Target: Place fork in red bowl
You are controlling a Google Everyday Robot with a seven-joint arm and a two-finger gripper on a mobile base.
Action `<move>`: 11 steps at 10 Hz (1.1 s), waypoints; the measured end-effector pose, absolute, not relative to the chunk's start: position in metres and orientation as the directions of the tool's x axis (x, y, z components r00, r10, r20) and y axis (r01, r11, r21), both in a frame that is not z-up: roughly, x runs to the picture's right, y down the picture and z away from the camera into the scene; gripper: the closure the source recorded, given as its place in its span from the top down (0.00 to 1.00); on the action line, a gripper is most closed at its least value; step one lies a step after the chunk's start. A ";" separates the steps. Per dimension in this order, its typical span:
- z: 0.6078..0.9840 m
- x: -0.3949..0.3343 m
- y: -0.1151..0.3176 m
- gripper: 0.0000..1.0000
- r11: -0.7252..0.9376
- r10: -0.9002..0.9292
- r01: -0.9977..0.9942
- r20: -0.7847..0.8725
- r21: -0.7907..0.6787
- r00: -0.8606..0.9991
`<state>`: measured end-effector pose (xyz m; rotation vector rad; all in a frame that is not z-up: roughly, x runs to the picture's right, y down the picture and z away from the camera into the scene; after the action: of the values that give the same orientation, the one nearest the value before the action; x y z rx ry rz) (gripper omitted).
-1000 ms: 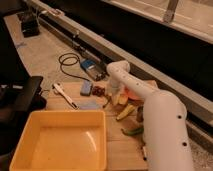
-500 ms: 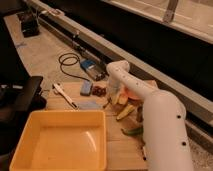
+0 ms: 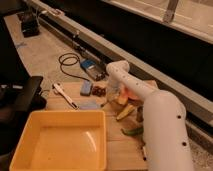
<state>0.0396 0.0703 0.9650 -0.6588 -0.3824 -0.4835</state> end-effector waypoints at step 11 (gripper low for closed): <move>0.885 0.004 -0.024 0.00 0.818 -0.404 0.535 0.451 -0.211 0.796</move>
<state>0.0040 -0.0240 0.8850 -0.3405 -0.4031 -0.5144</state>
